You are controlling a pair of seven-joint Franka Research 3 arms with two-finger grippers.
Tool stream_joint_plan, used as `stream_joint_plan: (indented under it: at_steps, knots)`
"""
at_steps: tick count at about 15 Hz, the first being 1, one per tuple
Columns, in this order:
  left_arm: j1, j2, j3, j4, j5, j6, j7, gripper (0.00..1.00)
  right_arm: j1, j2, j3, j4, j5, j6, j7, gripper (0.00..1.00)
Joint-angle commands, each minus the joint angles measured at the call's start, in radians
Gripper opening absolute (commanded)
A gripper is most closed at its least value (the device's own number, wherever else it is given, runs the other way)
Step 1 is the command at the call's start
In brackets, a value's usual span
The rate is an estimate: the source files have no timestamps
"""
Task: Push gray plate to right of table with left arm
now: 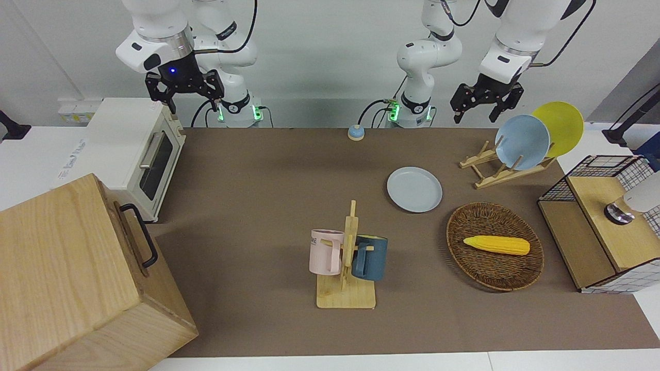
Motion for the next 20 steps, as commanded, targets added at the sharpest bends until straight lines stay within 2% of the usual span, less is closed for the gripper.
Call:
stream_joint_plan:
  at_steps: [1, 3, 10, 13, 16, 18, 20]
  knots:
    - [0.009, 0.005, -0.002, 0.012, 0.006, 0.006, 0.000, 0.99, -0.008, -0.010, 0.005, -0.004, 0.001, -0.012, -0.008, 0.996]
    - [0.009, 0.008, -0.002, 0.011, 0.007, 0.061, -0.001, 0.99, -0.008, -0.010, 0.005, -0.004, 0.001, -0.012, -0.008, 0.996]
    - [0.009, 0.000, -0.001, -0.008, 0.006, 0.072, -0.032, 0.99, -0.008, -0.010, 0.005, -0.004, -0.001, -0.012, -0.008, 0.996]
    - [0.007, -0.049, -0.002, -0.093, 0.006, 0.072, -0.020, 0.99, -0.008, -0.010, 0.005, -0.004, 0.001, -0.012, -0.008, 0.996]
    - [0.009, -0.049, -0.001, -0.159, 0.006, 0.069, 0.027, 0.99, -0.008, -0.010, 0.005, -0.004, 0.001, -0.012, -0.008, 0.996]
    - [0.018, -0.043, 0.003, -0.265, 0.015, 0.176, 0.113, 0.99, -0.008, -0.010, 0.005, -0.004, -0.001, -0.012, -0.008, 0.996]
    - [0.050, -0.026, 0.013, -0.304, 0.015, 0.238, 0.182, 0.97, -0.008, -0.010, 0.005, -0.004, -0.001, -0.012, -0.008, 0.996]
